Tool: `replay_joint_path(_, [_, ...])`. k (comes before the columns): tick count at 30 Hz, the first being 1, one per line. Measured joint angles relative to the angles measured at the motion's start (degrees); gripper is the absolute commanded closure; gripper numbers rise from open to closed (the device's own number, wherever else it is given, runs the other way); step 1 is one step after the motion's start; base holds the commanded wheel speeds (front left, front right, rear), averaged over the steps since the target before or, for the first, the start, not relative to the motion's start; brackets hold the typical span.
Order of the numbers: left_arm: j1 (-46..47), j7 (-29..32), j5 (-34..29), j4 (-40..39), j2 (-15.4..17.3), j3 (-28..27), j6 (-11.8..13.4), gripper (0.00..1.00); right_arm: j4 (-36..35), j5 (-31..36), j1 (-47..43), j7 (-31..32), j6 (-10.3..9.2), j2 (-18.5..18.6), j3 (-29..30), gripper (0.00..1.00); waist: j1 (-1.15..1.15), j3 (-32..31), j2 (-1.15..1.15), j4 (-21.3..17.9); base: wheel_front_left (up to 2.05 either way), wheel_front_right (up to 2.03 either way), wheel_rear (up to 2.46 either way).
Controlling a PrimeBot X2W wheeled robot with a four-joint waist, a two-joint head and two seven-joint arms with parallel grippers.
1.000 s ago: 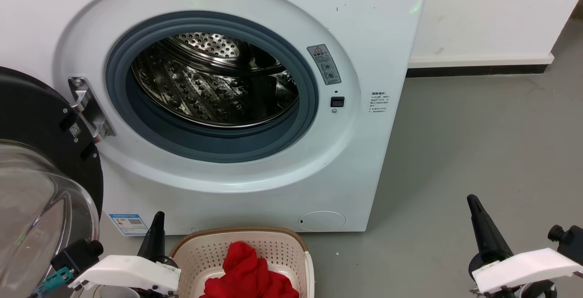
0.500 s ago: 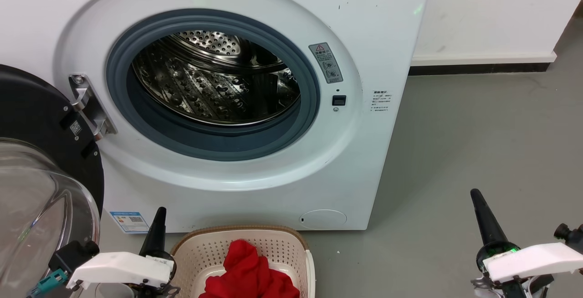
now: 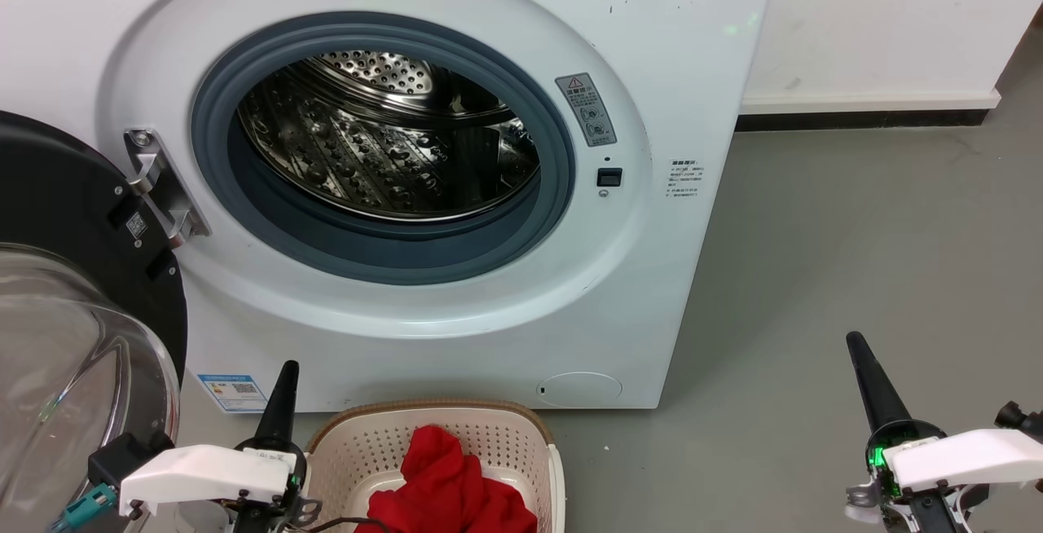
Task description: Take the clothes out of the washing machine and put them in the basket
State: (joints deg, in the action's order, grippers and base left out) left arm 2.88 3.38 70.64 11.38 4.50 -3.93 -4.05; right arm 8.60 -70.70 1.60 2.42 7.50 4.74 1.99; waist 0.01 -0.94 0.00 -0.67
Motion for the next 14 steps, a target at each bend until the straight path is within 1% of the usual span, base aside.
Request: replay_joint_path(14, [1.0, 1.0, 7.1, 0.9, -0.5, -0.8, -1.1, 1.0, 1.7, -7.7, 1.3, 0.7, 0.0, 0.0, 0.7, 1.0, -0.01, 0.3, 0.0, 0.2, 0.0, 0.0, 0.0])
